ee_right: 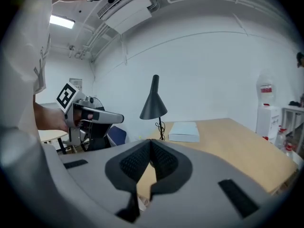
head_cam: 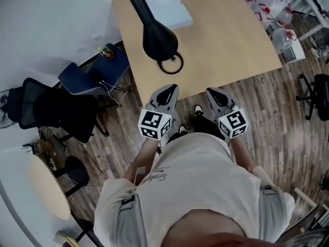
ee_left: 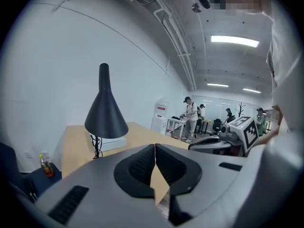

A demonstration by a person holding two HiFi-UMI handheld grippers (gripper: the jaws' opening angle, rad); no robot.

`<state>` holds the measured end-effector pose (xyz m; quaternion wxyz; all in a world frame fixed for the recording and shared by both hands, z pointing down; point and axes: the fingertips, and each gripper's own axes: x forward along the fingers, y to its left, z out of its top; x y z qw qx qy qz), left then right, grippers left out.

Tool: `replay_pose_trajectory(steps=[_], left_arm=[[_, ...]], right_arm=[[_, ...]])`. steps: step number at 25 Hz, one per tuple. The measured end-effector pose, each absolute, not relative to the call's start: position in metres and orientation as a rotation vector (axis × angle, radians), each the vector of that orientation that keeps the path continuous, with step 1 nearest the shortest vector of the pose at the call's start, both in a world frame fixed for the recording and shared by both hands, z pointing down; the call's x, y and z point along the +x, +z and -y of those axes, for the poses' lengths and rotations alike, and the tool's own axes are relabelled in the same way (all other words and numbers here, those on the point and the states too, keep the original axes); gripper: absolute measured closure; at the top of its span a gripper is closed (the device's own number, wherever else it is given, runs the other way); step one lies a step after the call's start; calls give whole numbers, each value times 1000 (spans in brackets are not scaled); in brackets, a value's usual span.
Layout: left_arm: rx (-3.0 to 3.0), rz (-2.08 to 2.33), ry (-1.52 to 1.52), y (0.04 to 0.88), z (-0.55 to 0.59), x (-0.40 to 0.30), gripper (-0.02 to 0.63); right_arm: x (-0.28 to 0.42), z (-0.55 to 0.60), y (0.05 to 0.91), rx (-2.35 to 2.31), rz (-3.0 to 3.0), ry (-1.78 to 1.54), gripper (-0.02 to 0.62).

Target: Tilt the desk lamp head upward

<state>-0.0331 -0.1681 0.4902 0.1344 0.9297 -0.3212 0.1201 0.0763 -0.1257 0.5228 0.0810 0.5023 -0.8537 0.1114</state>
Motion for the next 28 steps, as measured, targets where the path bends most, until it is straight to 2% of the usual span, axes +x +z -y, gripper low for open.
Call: replay_pose_trajectory(steps=[10,19,28], left_arm=[[2567,1207,328,496,230,-23,591],[2382,1370,245,520,252,-36,591],[2297,1387,237,540,266,-43,591]], right_arm=[[84,225,544,1220,2681,314,600],[68,271,580,986,2682,317,600],[34,287,658,752,2556,236,600]])
